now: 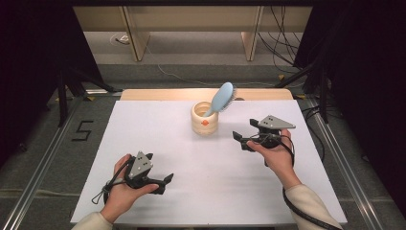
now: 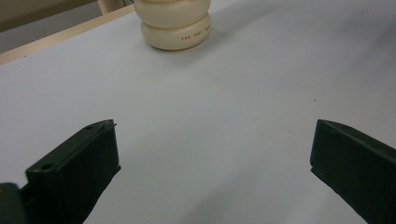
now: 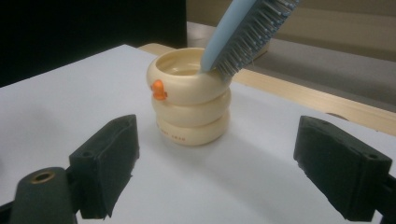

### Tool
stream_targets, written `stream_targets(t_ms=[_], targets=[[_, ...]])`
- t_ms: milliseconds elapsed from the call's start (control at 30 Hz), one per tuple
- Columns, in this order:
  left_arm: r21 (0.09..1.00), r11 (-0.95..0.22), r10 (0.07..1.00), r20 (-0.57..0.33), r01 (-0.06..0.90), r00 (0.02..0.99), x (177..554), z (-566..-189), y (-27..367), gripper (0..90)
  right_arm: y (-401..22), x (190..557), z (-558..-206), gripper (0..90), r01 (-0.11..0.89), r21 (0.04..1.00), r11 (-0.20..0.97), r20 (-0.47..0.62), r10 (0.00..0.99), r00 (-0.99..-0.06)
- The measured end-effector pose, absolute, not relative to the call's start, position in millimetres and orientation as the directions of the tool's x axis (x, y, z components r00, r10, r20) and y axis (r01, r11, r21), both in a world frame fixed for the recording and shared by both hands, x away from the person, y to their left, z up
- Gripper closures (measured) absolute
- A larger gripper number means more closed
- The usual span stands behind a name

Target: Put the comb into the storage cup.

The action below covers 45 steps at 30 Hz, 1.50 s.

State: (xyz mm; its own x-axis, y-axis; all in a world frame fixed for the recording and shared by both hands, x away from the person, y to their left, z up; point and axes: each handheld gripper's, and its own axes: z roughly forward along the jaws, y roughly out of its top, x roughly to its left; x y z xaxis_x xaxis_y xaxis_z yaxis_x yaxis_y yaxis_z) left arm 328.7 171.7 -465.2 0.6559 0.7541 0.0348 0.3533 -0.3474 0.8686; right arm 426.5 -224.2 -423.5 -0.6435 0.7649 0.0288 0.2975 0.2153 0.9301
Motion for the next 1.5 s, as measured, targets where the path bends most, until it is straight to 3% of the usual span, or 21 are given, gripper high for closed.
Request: stream_targets(t_ms=[1500], targets=[[0.867, -0.345, 0.759, 0.032, 0.360, 0.650, 330.5, -467.5, 173.1, 0.6, -268.6, 368.1, -442.8, 15.2, 0.328, 0.911, 0.252, 0.015, 0.772, -0.635]])
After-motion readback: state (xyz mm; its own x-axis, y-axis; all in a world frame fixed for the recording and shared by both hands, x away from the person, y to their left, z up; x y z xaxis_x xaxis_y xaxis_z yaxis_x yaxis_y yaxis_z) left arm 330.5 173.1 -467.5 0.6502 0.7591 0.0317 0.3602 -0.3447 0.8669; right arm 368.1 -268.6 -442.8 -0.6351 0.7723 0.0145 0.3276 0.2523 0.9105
